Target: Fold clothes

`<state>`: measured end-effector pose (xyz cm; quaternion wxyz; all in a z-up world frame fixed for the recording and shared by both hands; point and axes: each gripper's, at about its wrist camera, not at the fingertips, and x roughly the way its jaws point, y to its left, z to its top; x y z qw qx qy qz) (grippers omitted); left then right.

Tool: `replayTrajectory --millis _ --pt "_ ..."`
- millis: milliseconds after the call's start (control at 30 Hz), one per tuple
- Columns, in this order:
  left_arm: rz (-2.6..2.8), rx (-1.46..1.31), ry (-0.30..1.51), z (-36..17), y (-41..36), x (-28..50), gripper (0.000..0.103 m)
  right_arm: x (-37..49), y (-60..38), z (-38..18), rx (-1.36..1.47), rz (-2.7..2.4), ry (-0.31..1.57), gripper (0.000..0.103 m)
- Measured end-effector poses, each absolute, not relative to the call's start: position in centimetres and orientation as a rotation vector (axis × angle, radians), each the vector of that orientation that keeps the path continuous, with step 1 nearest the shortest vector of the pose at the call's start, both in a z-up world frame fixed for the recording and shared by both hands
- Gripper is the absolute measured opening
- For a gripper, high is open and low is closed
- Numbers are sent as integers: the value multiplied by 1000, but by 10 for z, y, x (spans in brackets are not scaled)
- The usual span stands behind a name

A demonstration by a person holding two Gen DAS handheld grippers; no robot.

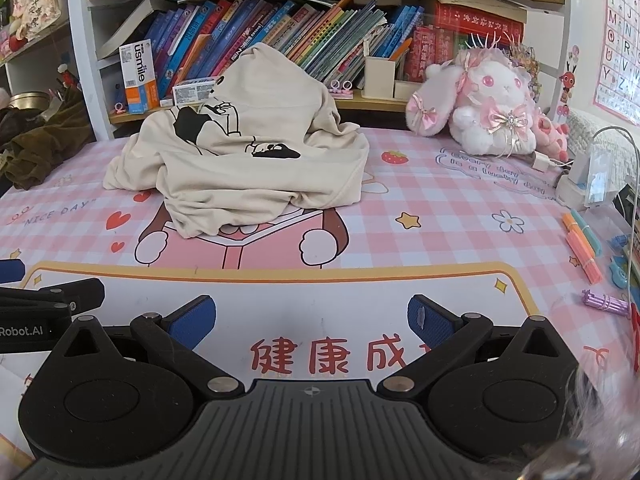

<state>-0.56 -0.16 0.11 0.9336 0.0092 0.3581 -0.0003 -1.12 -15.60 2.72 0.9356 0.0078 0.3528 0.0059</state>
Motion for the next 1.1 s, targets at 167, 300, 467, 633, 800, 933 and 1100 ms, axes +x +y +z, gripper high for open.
replayTrajectory --millis 167,300,467,633,800,933,1100 --pt "0 21 732 1 -1 -5 103 -11 -156 27 17 11 724 103" --pt "-3 22 731 1 -1 -5 103 -11 -156 26 18 10 726 103" --pt "-13 14 727 1 0 -4 103 -11 -156 26 20 5 723 103" --pt "-12 20 727 1 0 -3 103 -10 -156 26 21 -1 726 103" --pt "12 34 708 5 3 -6 103 -10 -154 26 27 6 737 103" --pt "16 40 698 13 6 -4 103 -7 -152 29 63 14 752 103" --pt "-55 85 683 22 -2 0 103 -7 -151 38 108 -9 754 103"
